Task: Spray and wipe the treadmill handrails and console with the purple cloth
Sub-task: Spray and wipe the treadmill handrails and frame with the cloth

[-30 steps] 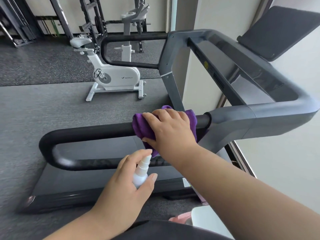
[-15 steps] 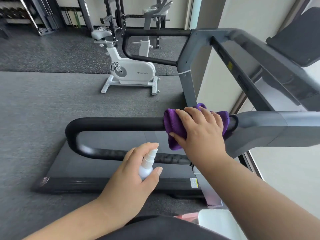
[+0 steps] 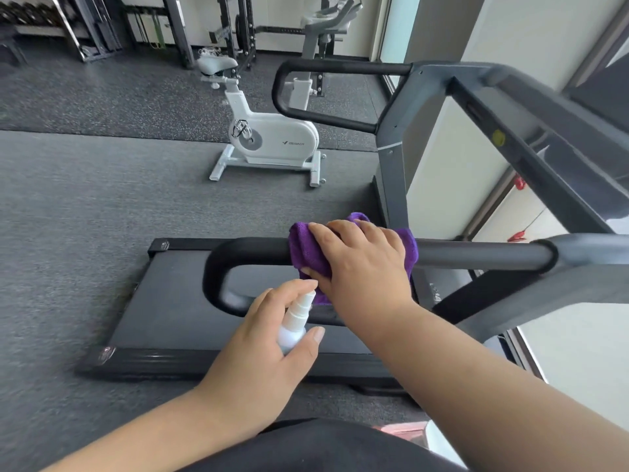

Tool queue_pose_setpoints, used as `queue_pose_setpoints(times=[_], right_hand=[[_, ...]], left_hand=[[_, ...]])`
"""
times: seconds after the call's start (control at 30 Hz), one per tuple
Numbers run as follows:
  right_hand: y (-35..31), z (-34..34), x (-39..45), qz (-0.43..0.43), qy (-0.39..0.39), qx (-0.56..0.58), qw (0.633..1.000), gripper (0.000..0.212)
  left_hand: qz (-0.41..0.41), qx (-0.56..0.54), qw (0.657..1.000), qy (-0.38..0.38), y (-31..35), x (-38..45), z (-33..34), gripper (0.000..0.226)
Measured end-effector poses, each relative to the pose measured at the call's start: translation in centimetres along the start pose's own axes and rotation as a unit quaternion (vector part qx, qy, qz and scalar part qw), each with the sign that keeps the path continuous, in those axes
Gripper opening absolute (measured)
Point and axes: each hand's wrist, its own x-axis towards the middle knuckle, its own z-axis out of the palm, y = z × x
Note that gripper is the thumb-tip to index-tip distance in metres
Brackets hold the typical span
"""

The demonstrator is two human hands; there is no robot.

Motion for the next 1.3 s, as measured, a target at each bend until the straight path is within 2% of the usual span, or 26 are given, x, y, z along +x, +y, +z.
queue_pose_setpoints(times=[0.2, 0.33, 0.4, 0.5, 0.57, 0.67, 0.83, 0.93, 1.03, 1.13, 1.23, 1.3], right_hand=[[-7.2, 1.0, 3.2, -0.020, -0.067, -0.026, 0.997, 0.058], [-12.0, 1.3, 6.1, -0.050, -0.163, -0.065, 0.983, 0.056], [-14.4, 1.7, 7.4, -0.082, -0.205, -0.105, 0.970, 0.049], [-18.0, 2.6, 8.4, -0.117, -0.264, -0.178, 0.941, 0.025], [-19.8, 3.9, 8.5, -0.133, -0.305, -0.232, 0.914, 0.017], [-21.6, 5.9, 8.6, -0.141, -0.357, -0.283, 0.879, 0.017], [-24.2, 9.6, 7.8, -0.188, -0.450, -0.354, 0.798, 0.020], [-24.7, 11.0, 7.1, -0.201, -0.468, -0.355, 0.784, 0.018], [-24.7, 11.1, 6.4, -0.202, -0.428, -0.319, 0.821, 0.014], [-24.3, 10.6, 5.3, -0.199, -0.331, -0.190, 0.902, 0.029], [-23.8, 8.3, 4.4, -0.120, -0.179, 0.045, 0.975, 0.050], [-23.3, 5.7, 4.5, -0.057, -0.011, 0.168, 0.984, 0.051]], left_hand=[[0.002, -0.023, 0.999, 0.041, -4.3, -1.0, -6.4, 0.051], [-0.002, -0.044, 0.997, 0.061, -7.3, -2.1, -10.3, 0.049], [0.005, -0.058, 0.996, 0.063, -8.3, -2.5, -11.9, 0.045], [0.013, -0.079, 0.995, 0.051, -9.5, -3.0, -14.0, 0.046], [0.026, -0.088, 0.995, 0.039, -10.3, -3.2, -15.1, 0.048], [0.042, -0.080, 0.996, 0.024, -11.6, -3.8, -16.4, 0.056], [0.043, -0.091, 0.995, -0.005, -12.7, -4.3, -17.5, 0.051], [0.058, -0.100, 0.993, -0.009, -13.1, -4.3, -17.9, 0.051], [0.063, -0.101, 0.993, -0.014, -13.6, -4.5, -18.4, 0.050], [0.060, -0.105, 0.993, -0.013, -14.3, -4.5, -18.8, 0.052], [0.056, -0.114, 0.992, -0.008, -14.6, -4.3, -19.1, 0.053], [0.054, -0.108, 0.993, -0.007, -14.6, -4.1, -19.2, 0.052]])
